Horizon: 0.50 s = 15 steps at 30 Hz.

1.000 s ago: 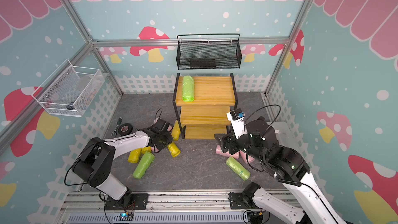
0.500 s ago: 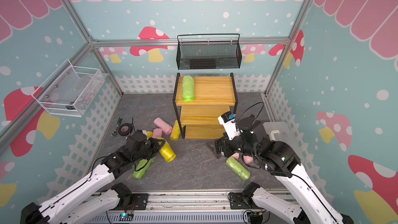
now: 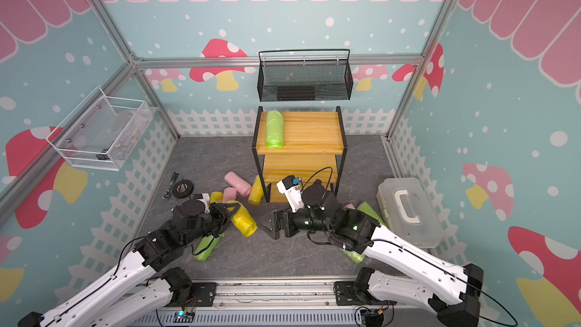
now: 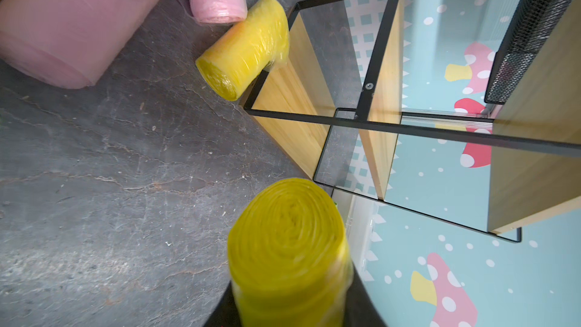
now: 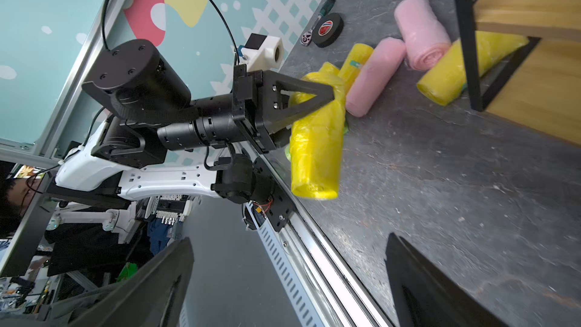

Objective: Sort the rolls of trash bags by color and place them on the shelf
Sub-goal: Pick up the roll of trash bags from the center of the board.

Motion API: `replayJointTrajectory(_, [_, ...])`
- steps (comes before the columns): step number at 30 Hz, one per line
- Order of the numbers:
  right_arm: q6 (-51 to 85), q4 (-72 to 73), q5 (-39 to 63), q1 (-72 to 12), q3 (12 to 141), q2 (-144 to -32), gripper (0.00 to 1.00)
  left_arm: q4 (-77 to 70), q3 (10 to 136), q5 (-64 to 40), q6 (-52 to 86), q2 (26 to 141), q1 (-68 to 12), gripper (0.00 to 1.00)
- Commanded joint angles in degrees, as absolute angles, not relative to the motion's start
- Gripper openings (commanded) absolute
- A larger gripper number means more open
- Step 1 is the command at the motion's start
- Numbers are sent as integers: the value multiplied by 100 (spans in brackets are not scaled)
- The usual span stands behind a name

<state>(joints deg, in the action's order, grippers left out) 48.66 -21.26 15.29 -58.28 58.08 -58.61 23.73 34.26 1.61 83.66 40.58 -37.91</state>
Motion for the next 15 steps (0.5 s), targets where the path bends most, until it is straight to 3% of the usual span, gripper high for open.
replayJointTrajectory(1, [5024, -1616, 1420, -6072, 6045, -6315, 98, 2253, 3665, 325, 8629, 3955, -3830, 0])
replayJointTrajectory(15, [5249, -1238, 789, -6371, 5992, -7221, 99, 2004, 3640, 263, 8804, 3997, -3902, 0])
